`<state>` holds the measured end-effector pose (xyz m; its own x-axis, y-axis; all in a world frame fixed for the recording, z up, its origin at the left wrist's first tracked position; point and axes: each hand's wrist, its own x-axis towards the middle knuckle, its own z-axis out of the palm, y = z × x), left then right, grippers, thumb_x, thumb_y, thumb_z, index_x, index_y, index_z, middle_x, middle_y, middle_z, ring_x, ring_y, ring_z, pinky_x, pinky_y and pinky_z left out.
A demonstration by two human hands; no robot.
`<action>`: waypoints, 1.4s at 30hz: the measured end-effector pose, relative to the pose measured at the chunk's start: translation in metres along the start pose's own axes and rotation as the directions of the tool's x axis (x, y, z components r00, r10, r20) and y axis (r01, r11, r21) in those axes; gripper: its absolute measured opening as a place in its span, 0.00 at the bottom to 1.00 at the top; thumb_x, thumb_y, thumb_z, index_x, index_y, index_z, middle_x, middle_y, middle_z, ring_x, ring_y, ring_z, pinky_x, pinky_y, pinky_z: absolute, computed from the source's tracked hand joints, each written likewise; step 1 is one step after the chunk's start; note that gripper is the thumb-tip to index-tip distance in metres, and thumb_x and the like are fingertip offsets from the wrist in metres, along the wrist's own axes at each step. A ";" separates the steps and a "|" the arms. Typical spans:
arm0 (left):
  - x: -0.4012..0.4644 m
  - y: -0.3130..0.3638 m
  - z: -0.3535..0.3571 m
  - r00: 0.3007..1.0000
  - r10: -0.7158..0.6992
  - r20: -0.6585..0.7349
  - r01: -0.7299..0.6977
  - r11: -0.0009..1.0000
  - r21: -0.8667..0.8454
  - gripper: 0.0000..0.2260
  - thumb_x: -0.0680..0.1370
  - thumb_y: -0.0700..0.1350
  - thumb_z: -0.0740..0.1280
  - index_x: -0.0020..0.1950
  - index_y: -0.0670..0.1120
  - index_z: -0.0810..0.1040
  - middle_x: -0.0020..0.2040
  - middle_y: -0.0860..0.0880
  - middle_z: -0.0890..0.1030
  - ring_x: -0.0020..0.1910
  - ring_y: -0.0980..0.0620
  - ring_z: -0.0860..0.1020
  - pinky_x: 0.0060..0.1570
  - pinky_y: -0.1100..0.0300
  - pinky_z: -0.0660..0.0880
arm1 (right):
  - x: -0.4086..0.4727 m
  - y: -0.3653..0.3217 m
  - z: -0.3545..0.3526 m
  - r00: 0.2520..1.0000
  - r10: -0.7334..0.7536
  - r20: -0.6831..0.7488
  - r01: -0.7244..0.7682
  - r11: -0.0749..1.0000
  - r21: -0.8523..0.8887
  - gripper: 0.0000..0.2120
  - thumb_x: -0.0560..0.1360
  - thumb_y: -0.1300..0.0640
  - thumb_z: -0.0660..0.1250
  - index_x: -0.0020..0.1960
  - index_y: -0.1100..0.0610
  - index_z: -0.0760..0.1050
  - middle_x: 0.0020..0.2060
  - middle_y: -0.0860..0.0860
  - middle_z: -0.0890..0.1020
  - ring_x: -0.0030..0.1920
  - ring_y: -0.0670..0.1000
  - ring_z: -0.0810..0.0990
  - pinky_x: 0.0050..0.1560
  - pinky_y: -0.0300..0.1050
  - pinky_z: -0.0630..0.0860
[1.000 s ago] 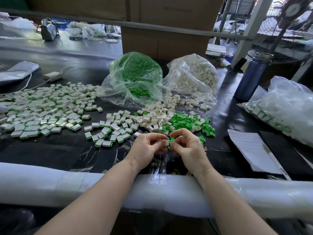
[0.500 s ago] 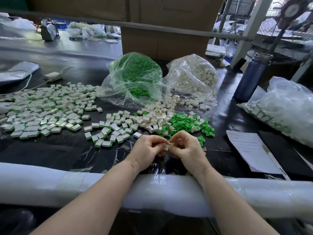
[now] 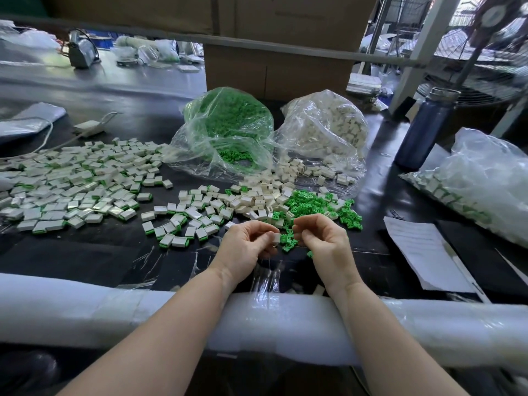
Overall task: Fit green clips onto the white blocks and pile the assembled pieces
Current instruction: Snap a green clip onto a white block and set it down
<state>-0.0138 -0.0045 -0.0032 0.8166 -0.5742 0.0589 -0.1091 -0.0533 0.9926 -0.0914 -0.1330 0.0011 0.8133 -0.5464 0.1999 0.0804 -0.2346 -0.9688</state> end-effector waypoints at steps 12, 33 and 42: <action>0.000 0.000 0.000 0.999 -0.040 -0.017 0.038 0.994 -0.099 0.05 0.77 0.35 0.64 0.48 0.40 0.79 0.36 0.49 0.81 0.30 0.59 0.79 0.32 0.68 0.75 | -0.001 0.006 0.001 0.995 -0.088 0.053 0.100 0.956 -0.275 0.22 0.72 0.74 0.62 0.57 0.52 0.78 0.45 0.44 0.80 0.47 0.41 0.78 0.54 0.33 0.74; -0.003 0.000 0.002 0.998 0.011 0.062 -0.014 0.999 0.042 0.07 0.76 0.38 0.66 0.41 0.49 0.78 0.33 0.51 0.79 0.30 0.62 0.77 0.34 0.70 0.74 | -0.001 0.006 0.003 0.993 -0.070 0.095 0.098 0.936 -0.339 0.08 0.74 0.59 0.68 0.37 0.53 0.75 0.28 0.44 0.76 0.30 0.40 0.72 0.33 0.31 0.69; -0.003 -0.003 0.003 0.996 0.039 0.075 -0.056 0.970 0.237 0.03 0.76 0.40 0.67 0.45 0.46 0.80 0.33 0.54 0.78 0.33 0.57 0.75 0.41 0.64 0.74 | 0.001 0.009 0.003 0.990 0.027 0.141 0.017 0.951 -0.308 0.10 0.73 0.61 0.69 0.33 0.53 0.76 0.25 0.45 0.75 0.28 0.43 0.71 0.33 0.42 0.71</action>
<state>-0.0176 -0.0054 -0.0066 0.7668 -0.6356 0.0899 -0.2859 -0.2129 0.9343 -0.0881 -0.1337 -0.0077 0.8884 -0.4338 0.1504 -0.0866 -0.4801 -0.8729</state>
